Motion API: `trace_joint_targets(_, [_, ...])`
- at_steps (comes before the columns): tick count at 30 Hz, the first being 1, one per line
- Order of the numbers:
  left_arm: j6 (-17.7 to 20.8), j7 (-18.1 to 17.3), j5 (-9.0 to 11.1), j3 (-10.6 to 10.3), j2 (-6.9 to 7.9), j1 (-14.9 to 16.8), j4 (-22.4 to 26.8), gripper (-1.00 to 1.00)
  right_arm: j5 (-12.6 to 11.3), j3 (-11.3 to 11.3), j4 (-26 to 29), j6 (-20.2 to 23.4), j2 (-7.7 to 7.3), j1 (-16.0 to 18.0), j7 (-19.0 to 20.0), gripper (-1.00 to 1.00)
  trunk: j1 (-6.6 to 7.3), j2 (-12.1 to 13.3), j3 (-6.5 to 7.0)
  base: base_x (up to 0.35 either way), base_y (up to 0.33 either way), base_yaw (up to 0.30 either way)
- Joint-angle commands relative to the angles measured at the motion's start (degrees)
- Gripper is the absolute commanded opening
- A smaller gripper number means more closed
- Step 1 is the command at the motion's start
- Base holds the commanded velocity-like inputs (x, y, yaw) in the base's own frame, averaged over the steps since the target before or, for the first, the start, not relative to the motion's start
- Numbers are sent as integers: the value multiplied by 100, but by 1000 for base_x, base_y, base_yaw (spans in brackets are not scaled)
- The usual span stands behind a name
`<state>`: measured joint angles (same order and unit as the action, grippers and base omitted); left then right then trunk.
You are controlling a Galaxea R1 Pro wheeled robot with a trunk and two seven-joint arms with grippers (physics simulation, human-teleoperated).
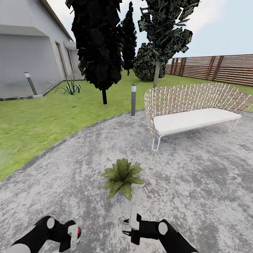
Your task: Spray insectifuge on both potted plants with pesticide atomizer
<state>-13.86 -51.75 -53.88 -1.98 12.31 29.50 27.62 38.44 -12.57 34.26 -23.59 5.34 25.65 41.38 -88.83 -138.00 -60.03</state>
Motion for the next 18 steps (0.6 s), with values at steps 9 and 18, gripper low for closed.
trace_joint_targets(9, [-32,2318,1075,646,-25,-154,-1440,-100,-4,51,-1269,-39,-15,2,-2452,100,1,-2,-5,0,0,0])
trace_joint_targets(18, [-678,4071,4694,793,-14,-628,-1921,-100,-614,1550,-2605,-65,-47,-11,-5438,100,1,-2,-5,0,0,0])
